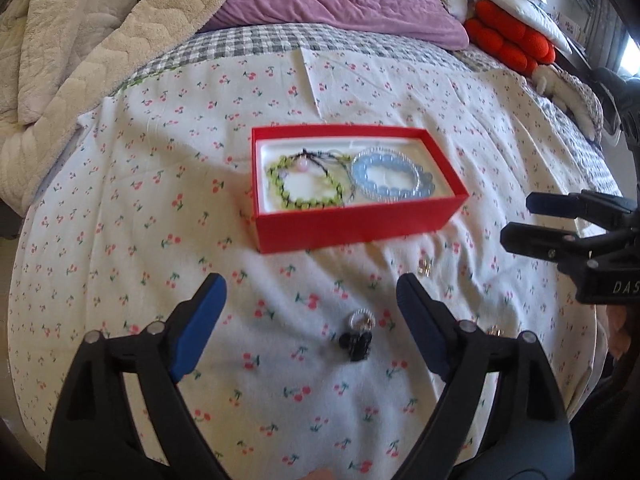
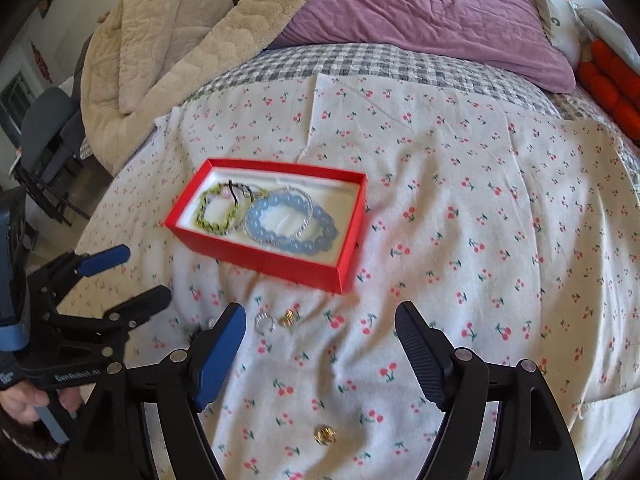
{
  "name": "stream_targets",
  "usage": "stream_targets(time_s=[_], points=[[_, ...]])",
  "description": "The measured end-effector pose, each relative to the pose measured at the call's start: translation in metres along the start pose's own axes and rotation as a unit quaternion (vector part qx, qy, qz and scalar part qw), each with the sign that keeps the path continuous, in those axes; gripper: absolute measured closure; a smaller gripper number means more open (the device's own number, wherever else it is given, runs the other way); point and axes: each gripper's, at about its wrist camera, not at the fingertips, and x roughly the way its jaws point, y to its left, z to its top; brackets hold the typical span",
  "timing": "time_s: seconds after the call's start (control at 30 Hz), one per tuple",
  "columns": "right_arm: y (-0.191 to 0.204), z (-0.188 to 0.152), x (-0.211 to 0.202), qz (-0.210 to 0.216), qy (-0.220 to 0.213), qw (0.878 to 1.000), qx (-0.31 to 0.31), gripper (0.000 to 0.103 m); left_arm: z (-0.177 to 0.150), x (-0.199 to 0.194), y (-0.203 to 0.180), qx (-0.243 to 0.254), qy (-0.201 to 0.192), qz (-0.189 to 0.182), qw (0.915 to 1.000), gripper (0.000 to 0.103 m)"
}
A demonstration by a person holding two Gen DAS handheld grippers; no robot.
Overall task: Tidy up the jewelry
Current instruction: 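Withdraw both open tools from the box toward the remaining charms, then grasp the black bow charm with the left tool while the right tool approaches the gold charm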
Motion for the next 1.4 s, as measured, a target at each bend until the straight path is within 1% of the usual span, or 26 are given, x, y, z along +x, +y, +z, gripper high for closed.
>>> stream_targets(time_s=[0.17,0.33,0.47,0.63,0.77,0.9,1.03,1.13,1.17,1.23,1.27,1.33,1.4], points=[[0.000,-0.024,0.001,-0.018,0.015,0.999,-0.025,0.024,-0.018,0.000,0.006,-0.001,0.015,0.003,0.9999,0.014],[0.000,-0.053,0.007,-0.041,0.043,0.997,-0.049,0.024,-0.039,0.004,0.007,0.008,0.033,0.002,0.9994,0.014],[0.001,-0.074,0.013,-0.048,0.059,0.995,-0.070,0.024,-0.057,0.011,0.004,0.021,0.048,-0.008,0.9986,0.014],[-0.001,-0.094,0.023,-0.058,0.057,0.993,-0.086,0.024,-0.071,0.021,-0.002,0.044,0.057,-0.010,0.9973,0.014],[-0.002,-0.107,0.033,-0.052,0.060,0.993,-0.088,0.024,-0.077,0.030,-0.010,0.063,0.051,-0.009,0.9967,0.014],[0.003,-0.115,0.039,-0.059,0.047,0.991,-0.113,0.024,-0.078,0.036,-0.018,0.079,0.030,-0.008,0.9964,0.014],[0.007,-0.120,0.040,-0.063,0.031,0.989,-0.127,0.024,-0.075,0.040,-0.023,0.088,0.011,-0.029,0.9956,0.014],[0.008,-0.121,0.038,-0.056,0.026,0.990,-0.130,0.025,-0.072,0.041,-0.025,0.093,0.004,-0.046,0.9946,0.015],[0.008,-0.121,0.036,-0.049,0.024,0.990,-0.130,0.026,-0.070,0.042,-0.026,0.094,0.003,-0.050,0.9943,0.016],[0.011,-0.122,0.034,-0.032,0.021,0.990,-0.134,0.032,-0.067,0.043,-0.027,0.094,0.002,-0.054,0.9941,0.020],[0.013,-0.123,0.033,-0.024,0.021,0.990,-0.138,0.033,-0.065,0.043,-0.027,0.093,0.002,-0.055,0.9941,0.023],[0.016,-0.123,0.033,-0.017,0.023,0.989,-0.142,0.039,-0.063,0.044,-0.027,0.087,0.002,-0.056,0.9946,0.028],[0.018,-0.122,0.034,-0.012,0.027,0.990,-0.141,0.044,-0.061,0.045,-0.027,0.081,0.003,-0.057,0.9950,0.037]])
